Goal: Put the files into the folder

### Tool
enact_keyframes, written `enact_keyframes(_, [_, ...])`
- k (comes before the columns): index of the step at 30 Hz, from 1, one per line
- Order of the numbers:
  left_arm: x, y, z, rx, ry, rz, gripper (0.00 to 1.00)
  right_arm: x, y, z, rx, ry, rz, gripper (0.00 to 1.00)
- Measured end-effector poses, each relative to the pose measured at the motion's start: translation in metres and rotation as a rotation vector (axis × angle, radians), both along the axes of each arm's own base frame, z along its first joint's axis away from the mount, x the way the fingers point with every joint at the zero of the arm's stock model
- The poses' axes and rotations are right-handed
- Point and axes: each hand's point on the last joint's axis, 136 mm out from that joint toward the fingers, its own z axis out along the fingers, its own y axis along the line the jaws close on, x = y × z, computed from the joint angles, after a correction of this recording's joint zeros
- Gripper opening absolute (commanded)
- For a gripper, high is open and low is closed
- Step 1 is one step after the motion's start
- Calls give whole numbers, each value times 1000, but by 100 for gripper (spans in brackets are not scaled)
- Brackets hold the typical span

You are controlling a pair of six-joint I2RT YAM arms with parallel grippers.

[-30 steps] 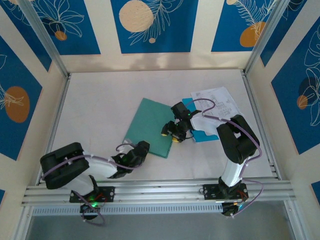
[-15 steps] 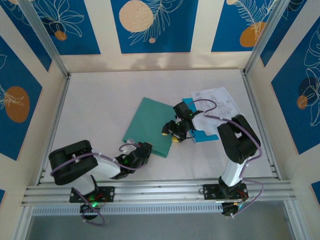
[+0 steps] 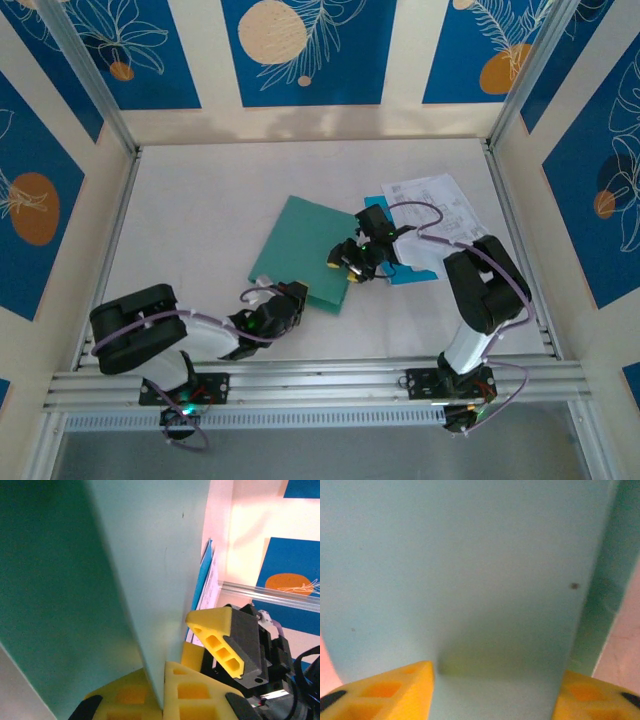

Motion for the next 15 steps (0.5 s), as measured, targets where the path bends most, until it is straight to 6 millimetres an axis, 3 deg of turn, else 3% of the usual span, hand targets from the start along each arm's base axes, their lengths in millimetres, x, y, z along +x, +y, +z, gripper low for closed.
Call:
enact_keyframes(6, [-1,1,-5,17,5,2,0,5,-3,12,35,0,-40,0])
enact_keyframes(7, [-2,2,-7,27,9,0,0,5,-2,15,45,-1,-44,0])
enact_keyframes(10, [-6,2,-8,60,23,-22,32,5,0,20,60,-8,-39,0])
enact_keyframes(13, [-16,-1,-1,152,39,-96,49,4,3,22,71,-3,-33,0])
enact_keyframes(15, [-20,-4,17,240,34,-149,55,5,4,25,72,-4,-31,0])
